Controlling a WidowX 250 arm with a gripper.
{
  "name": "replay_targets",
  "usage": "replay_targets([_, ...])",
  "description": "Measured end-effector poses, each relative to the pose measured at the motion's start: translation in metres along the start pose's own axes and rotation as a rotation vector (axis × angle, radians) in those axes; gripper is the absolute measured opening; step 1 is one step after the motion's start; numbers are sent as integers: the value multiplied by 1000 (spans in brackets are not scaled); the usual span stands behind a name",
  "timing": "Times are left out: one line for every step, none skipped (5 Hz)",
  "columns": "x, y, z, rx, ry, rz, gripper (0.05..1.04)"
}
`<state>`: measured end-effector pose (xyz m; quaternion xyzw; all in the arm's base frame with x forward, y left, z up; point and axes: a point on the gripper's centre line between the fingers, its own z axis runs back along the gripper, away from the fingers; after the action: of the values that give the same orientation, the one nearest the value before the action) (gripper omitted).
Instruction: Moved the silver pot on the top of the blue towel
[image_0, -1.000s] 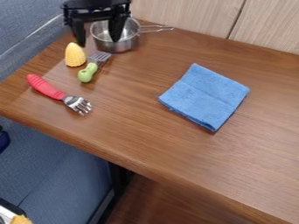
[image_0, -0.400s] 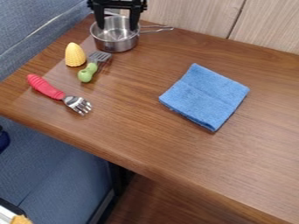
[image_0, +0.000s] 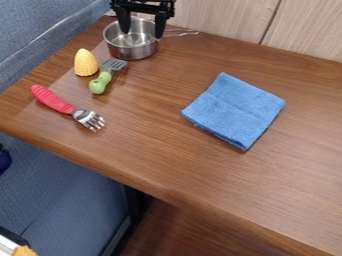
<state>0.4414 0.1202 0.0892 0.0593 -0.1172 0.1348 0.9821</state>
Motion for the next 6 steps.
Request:
replay_targets([-2,-3,-8,-10,11,-46,999])
replay_targets([-8,-4,-20,-10,38,-74,969])
replay_targets([-8,-3,-24,-5,44,-90,704])
replay_targets([-9,-9,-27,-8,34,-93,371])
replay_targets([-11,-9,-31,-1,30,-66,160])
replay_targets([-13,-8,-32,12,26,-83,86])
